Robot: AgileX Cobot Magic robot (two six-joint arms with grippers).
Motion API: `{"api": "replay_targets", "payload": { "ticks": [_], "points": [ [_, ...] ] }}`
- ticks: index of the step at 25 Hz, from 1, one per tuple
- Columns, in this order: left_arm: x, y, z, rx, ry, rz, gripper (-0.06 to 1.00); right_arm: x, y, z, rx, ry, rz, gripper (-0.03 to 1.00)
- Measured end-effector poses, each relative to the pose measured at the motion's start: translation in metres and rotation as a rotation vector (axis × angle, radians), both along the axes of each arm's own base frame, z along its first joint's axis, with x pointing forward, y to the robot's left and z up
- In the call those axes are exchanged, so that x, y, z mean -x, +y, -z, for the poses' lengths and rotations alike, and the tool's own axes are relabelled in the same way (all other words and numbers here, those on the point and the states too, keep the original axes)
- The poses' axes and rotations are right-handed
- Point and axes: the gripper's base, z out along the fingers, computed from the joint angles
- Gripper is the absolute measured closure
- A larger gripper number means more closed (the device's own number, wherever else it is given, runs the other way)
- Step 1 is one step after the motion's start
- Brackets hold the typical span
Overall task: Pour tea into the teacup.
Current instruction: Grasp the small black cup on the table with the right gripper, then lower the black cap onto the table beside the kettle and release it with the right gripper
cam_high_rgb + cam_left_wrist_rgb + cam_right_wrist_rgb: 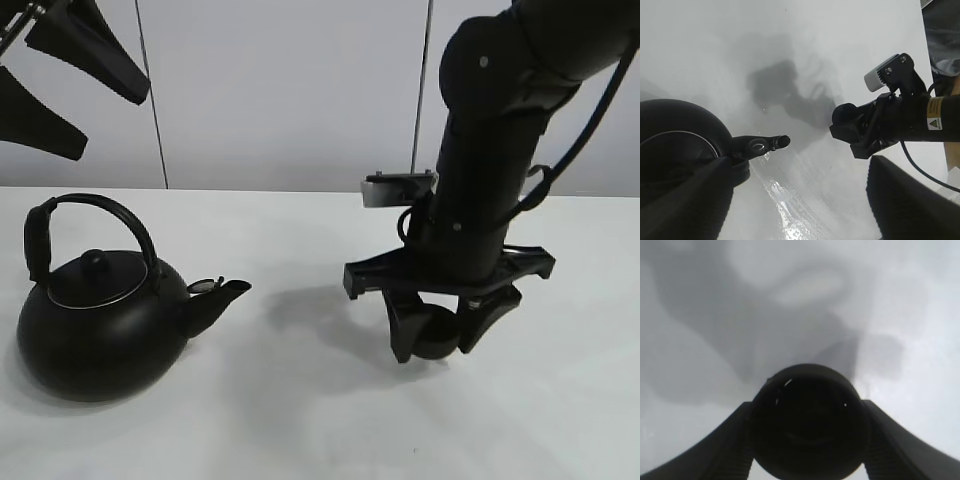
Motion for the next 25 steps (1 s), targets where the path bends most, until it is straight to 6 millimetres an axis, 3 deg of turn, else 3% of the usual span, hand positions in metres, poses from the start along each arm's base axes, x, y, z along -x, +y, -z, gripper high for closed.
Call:
{"api": "replay_targets", "payload": {
  "ticks": [5, 11, 18, 25],
  "points": [
    [0.0, 0.0, 0.0, 0.0, 0.0, 0.0, 0.41, -0.013, 0.017, -0.024, -0.053, -0.038, -0.038, 0.57],
    [0.0, 0.0, 0.0, 0.0, 0.0, 0.0, 0.41, 0.0, 0.054, -0.033, -0.097, -0.058, -0.142, 0.57],
    [0.0, 0.0, 0.0, 0.0, 0.0, 0.0, 0.41, 0.016, 0.084, -0.024, -0.113, -0.076, -0.22, 0.57],
    [0.0, 0.0, 0.0, 0.0, 0.0, 0.0, 0.41, 0.012, 0.089, 0.0, -0.108, -0.056, -0.213, 0.57]
  ]
}}
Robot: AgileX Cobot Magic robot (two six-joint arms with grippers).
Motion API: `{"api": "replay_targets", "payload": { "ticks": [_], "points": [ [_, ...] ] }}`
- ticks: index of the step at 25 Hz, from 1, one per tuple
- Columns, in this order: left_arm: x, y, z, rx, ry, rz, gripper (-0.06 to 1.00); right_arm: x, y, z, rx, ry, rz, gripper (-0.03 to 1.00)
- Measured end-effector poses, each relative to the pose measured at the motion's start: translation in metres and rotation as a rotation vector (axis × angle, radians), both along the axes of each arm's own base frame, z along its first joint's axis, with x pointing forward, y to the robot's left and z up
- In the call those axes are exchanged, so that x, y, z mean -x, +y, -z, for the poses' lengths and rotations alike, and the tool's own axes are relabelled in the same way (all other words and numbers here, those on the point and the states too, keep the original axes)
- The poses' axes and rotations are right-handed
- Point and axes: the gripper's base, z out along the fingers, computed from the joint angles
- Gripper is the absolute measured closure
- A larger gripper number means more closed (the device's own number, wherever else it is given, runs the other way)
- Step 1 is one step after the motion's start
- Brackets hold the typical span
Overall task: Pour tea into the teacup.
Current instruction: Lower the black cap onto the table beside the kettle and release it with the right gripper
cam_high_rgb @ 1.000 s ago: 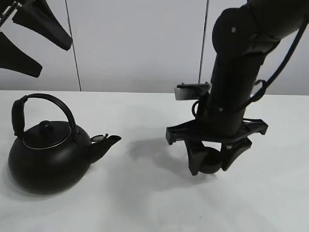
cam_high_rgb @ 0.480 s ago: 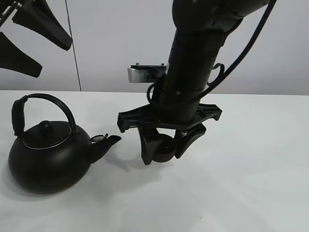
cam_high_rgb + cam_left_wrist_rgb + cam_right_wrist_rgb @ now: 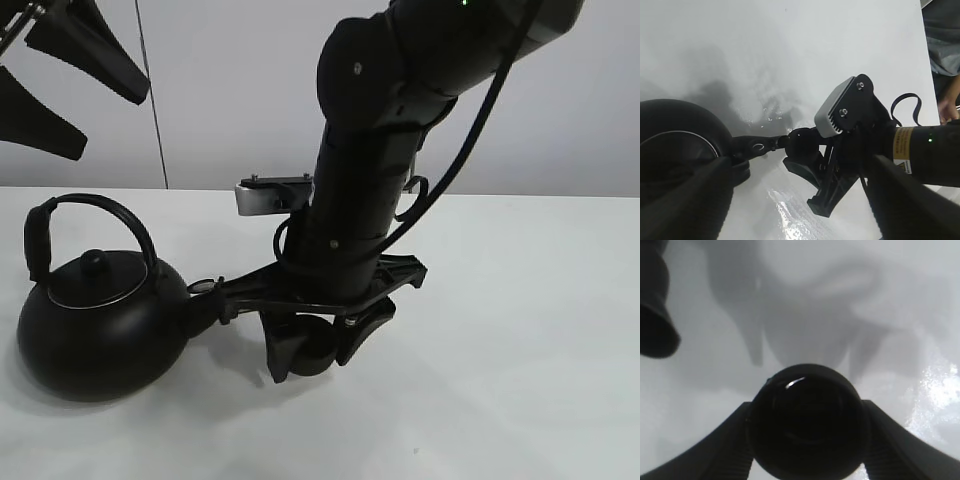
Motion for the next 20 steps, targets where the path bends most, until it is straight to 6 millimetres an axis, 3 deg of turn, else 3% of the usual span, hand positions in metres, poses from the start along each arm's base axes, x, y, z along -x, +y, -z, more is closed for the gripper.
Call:
{"api": "replay_targets", "payload": {
  "ticks": [6, 20],
  "points": [
    [0.0, 0.0, 0.0, 0.0, 0.0, 0.0, 0.41, -0.001, 0.0, 0.017, 0.024, 0.03, 0.0, 0.57],
    [0.0, 0.0, 0.0, 0.0, 0.0, 0.0, 0.41, -0.002, 0.001, 0.017, 0.018, 0.009, -0.003, 0.57]
  ]
}}
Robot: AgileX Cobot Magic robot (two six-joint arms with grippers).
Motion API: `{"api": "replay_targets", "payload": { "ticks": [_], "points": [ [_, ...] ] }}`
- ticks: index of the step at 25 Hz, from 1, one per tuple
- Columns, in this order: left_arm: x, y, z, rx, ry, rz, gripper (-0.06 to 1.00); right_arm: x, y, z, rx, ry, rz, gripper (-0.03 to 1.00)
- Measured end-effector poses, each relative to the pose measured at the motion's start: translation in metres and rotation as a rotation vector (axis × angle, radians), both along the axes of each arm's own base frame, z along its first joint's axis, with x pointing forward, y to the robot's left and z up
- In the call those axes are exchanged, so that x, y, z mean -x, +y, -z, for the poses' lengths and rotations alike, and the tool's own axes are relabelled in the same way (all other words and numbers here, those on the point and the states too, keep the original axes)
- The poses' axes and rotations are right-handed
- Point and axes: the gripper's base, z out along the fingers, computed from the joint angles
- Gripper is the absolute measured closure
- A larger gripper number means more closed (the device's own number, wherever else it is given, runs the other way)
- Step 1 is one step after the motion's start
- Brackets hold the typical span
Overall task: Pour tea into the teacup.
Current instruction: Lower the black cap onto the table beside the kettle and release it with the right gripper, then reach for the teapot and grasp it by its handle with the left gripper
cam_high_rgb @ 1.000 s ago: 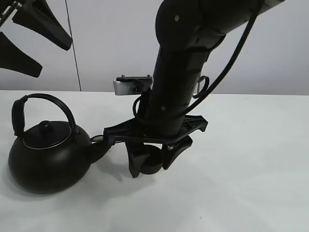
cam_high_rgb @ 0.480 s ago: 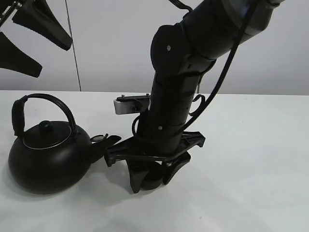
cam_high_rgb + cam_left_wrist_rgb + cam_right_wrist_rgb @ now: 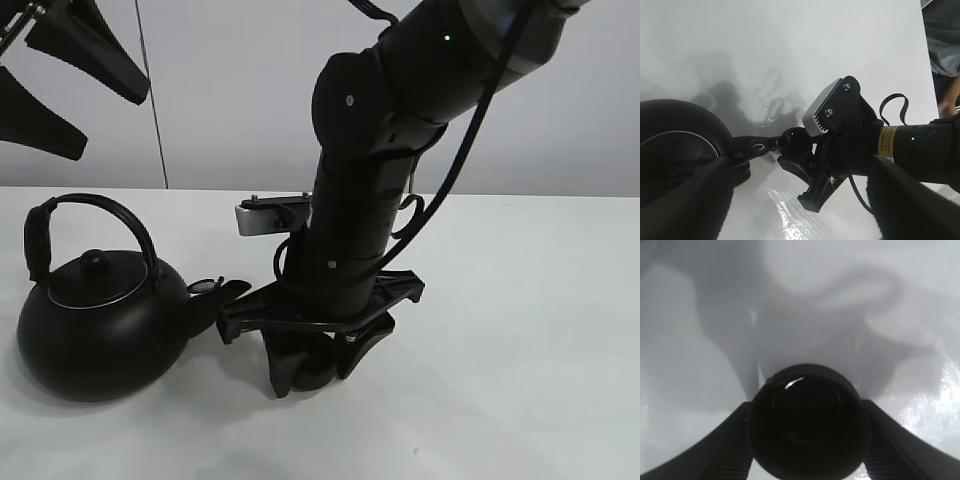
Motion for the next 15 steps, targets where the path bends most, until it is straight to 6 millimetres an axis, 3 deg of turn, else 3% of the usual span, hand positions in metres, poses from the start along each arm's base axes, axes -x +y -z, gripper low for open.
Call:
{"api": "replay_targets", "payload": {
  "ticks": [6, 15],
  "points": [
    [0.0, 0.0, 0.0, 0.0, 0.0, 0.0, 0.41, -0.0001, -0.0001, 0.0, 0.001, -0.002, -0.002, 0.47],
    [0.0, 0.0, 0.0, 0.0, 0.0, 0.0, 0.41, 0.0011, -0.0016, -0.0066, 0.008, -0.002, -0.006, 0.45]
  ]
}}
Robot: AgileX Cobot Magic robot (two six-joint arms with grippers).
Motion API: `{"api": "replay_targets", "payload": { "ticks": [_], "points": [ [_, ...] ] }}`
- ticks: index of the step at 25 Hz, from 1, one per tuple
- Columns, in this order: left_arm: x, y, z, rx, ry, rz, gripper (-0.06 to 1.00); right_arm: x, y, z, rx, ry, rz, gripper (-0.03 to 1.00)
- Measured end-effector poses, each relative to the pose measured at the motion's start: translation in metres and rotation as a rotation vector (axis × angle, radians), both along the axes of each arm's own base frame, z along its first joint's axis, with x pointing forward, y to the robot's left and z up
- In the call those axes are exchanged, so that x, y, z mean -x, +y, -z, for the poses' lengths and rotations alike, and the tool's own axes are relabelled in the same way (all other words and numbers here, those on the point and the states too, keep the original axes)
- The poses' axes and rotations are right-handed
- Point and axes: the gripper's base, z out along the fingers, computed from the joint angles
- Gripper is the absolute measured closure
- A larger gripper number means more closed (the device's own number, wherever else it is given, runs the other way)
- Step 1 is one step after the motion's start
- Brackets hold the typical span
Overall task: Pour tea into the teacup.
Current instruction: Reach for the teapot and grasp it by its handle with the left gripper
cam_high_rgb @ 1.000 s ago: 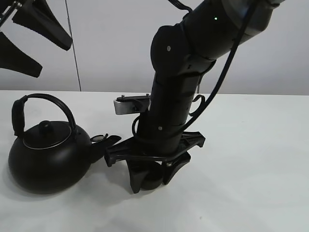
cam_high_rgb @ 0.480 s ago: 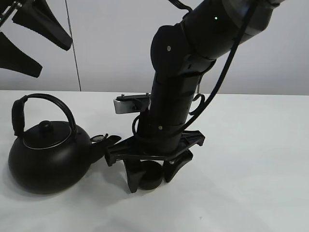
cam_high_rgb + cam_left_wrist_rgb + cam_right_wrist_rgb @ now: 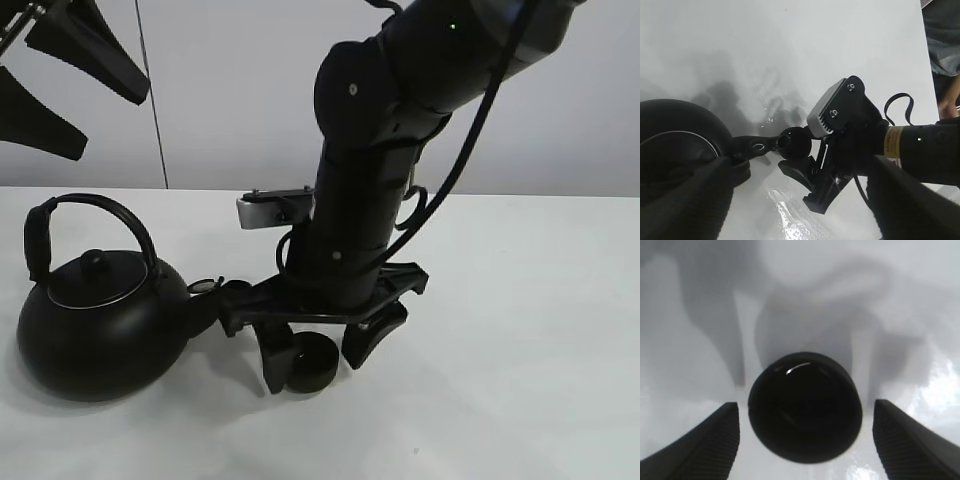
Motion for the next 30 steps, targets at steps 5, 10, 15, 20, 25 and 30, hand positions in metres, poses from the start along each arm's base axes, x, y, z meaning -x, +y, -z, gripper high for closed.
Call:
{"api": "replay_targets", "payload": {
  "ticks": [5, 10, 15, 20, 25, 30],
  "points": [
    [0.0, 0.0, 0.0, 0.0, 0.0, 0.0, 0.41, 0.001, -0.005, -0.034, -0.026, -0.058, -0.007, 0.45],
    [0.0, 0.0, 0.0, 0.0, 0.0, 0.0, 0.41, -0.009, -0.03, -0.074, -0.066, -0.135, 0.056, 0.45],
    [0.0, 0.0, 0.0, 0.0, 0.0, 0.0, 0.41, -0.034, -0.098, -0.102, 0.047, -0.23, 0.191, 0.45],
    [0.0, 0.0, 0.0, 0.0, 0.0, 0.0, 0.41, -0.052, -0.203, -0.127, 0.266, -0.311, 0.372, 0.45],
    [0.0, 0.0, 0.0, 0.0, 0.0, 0.0, 0.41, -0.027, -0.313, -0.173, 0.462, -0.366, 0.651, 0.45],
    [0.0, 0.0, 0.0, 0.0, 0.0, 0.0, 0.41, 0.04, -0.366, -0.24, 0.45, -0.486, 0.908, 0.45]
  ]
}}
